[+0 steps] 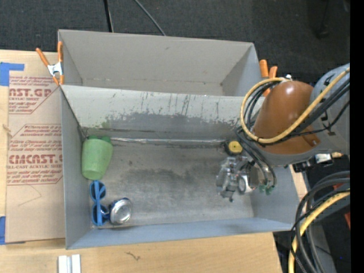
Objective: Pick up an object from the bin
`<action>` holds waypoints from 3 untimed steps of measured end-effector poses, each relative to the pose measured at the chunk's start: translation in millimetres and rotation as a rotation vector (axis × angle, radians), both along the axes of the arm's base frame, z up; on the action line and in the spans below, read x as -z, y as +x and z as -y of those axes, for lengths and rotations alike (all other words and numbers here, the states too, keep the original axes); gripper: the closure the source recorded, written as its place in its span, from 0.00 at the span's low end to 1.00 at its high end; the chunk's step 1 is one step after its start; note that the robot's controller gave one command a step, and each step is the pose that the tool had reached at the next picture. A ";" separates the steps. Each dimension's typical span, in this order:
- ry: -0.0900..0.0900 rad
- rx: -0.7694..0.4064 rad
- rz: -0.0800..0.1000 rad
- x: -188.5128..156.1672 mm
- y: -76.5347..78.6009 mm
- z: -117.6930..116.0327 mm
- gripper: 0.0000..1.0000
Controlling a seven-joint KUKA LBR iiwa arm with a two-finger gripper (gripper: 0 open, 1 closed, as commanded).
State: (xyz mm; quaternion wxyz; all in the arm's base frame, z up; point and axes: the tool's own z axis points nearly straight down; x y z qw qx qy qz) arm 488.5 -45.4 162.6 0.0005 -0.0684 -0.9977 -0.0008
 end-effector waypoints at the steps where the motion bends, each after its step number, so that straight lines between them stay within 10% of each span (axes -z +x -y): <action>1: -0.001 0.000 0.001 -0.3 0.3 0.6 0.00; 2: -0.002 -0.156 0.004 32.3 74.5 51.3 0.00; 3: -0.002 -0.481 -0.001 71.7 49.9 107.2 0.00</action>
Offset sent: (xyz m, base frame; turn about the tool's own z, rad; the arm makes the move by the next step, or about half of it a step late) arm 0.0000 0.0000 0.0000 0.0000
